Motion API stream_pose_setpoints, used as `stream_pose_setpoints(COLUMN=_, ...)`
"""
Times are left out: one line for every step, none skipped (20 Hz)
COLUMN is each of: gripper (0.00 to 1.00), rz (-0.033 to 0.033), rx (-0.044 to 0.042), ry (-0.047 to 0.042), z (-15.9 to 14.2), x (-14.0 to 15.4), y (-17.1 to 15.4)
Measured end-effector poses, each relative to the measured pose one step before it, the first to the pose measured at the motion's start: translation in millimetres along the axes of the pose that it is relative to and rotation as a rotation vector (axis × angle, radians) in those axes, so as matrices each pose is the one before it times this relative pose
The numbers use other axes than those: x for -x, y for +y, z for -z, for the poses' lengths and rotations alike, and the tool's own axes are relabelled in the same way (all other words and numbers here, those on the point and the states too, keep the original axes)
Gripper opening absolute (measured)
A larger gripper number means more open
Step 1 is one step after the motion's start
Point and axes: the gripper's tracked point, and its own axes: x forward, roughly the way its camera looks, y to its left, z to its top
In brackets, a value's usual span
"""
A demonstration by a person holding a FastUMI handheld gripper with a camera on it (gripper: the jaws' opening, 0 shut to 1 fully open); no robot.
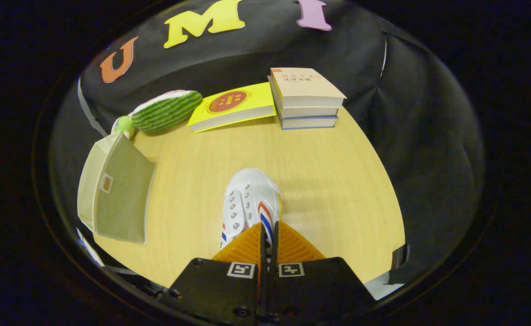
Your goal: Open the storage box then place both shoes into the box .Put the left shoe in first, then the right shoe, with the right side of both shoes facing outward in a uniform manner.
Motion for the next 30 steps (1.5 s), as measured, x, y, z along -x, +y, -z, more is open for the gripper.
stream_pose_setpoints(gripper=0.06, rz=-0.00527, rx=0.00561, ry=-0.01356, z=-3.8, x=7.67, y=3.39)
stream_pose_setpoints(gripper=0.05, rz=-0.00256, rx=-0.0015, ry=-0.01123, z=-2.08, x=6.97, y=4.09)
stream_pose_setpoints(gripper=0.06, rz=-0.00617, rx=-0.00976, ry=-0.00651, z=-2.87, x=5.45, y=4.05)
stream_pose_setpoints(gripper=0.05, rz=-0.00697, rx=-0.01833, ry=-0.00055, z=-1.94, x=5.84, y=3.86)
stream_pose_setpoints(gripper=0.05, rz=-0.01268, rx=-0.02252, ry=-0.00184, z=-3.16, x=7.05, y=5.11)
stream_pose_setpoints(gripper=0.05, rz=-0.01104, rx=-0.01034, ry=-0.01011, z=-5.0, x=7.29, y=6.1)
stream_pose_setpoints(gripper=0.06, rz=-0.008, rx=0.0055, ry=-0.00753, z=-4.62, x=7.19, y=7.34)
stream_pose_setpoints(gripper=0.05, rz=-0.00522, rx=-0.0028, ry=-0.01369, z=-6.02, x=8.04, y=7.6)
stream_pose_setpoints(gripper=0.05, rz=-0.00431, rx=-0.00348, ry=-0.00838, z=-3.91, x=7.59, y=9.35)
stream_pose_setpoints(gripper=0.05, rz=-0.00342, rx=-0.00574, ry=-0.00493, z=-4.88, x=6.8, y=9.91)
stream_pose_setpoints(gripper=0.05, rz=-0.0055, rx=-0.00599, ry=-0.00783, z=-4.17, x=6.58, y=10.55)
stream_pose_setpoints(gripper=0.05, rz=-0.00509, rx=-0.00355, ry=-0.00722, z=-3.45, x=6.54, y=11.92)
stream_pose_setpoints(gripper=0.06, rz=-0.00684, rx=-0.00558, ry=-0.01053, z=-5.13, x=6.47, y=12.04)
stream_pose_setpoints(gripper=0.06, rz=-0.01117, rx=-0.00778, ry=-0.01023, z=-4.74, x=5.44, y=13.87)
stream_pose_setpoints(gripper=0.05, rz=-0.01308, rx=-0.00329, ry=-0.00255, z=-3.32, x=2.22, y=20.03)
stream_pose_setpoints(gripper=0.06, rz=-0.01462, rx=-0.01743, ry=-0.00513, z=-3.64, x=3.46, y=16.03)
stream_pose_setpoints(gripper=0.06, rz=-0.01286, rx=-0.00053, ry=-0.00093, z=-2.78, x=1.8, y=16.86)
stream_pose_setpoints(gripper=0.06, rz=-0.01095, rx=0.00223, ry=0.00057, z=-1.62, x=-0.51, y=17.72)
stream_pose_setpoints(gripper=0.05, rz=-0.00776, rx=-0.00019, ry=-0.00081, z=-1.08, x=-2.02, y=15.86)
stream_pose_setpoints(gripper=0.05, rz=-0.00908, rx=-0.00016, ry=0.00156, z=-0.55, x=-2.57, y=16.8)
stream_pose_setpoints(gripper=0.06, rz=-0.01, rx=-0.00887, ry=-0.00002, z=0.88, x=-3.77, y=17.97)
stream_pose_setpoints(gripper=0.05, rz=-0.01242, rx=-0.00604, ry=-0.00273, z=0.58, x=-4.88, y=16.9)
stream_pose_setpoints(gripper=0.05, rz=-0.01786, rx=0.00303, ry=0.00465, z=3.75, x=-7.01, y=15.35)
stream_pose_setpoints(gripper=0.05, rz=-0.01986, rx=-0.00279, ry=0.00941, z=4.91, x=-7.2, y=15.42)
stream_pose_setpoints(gripper=0.05, rz=-0.01464, rx=-0.0193, ry=0.00999, z=4.39, x=-7.44, y=12.98)
stream_pose_setpoints(gripper=0.06, rz=-0.01175, rx=-0.0243, ry=0.00508, z=4.11, x=-7.88, y=11.57)
stream_pose_setpoints(gripper=0.06, rz=-0.00273, rx=-0.01628, ry=-0.00085, z=1.44, x=-8.88, y=7.97)
stream_pose_setpoints(gripper=0.05, rz=0.00363, rx=-0.01379, ry=-0.00816, z=1.3, x=-6.58, y=5.56)
stream_pose_setpoints(gripper=0.06, rz=0.00898, rx=-0.01889, ry=-0.01425, z=0.6, x=-7.27, y=3.76)
stream_pose_setpoints(gripper=0.05, rz=0.01149, rx=-0.02269, ry=-0.0167, z=1.47, x=-6.67, y=3.4)
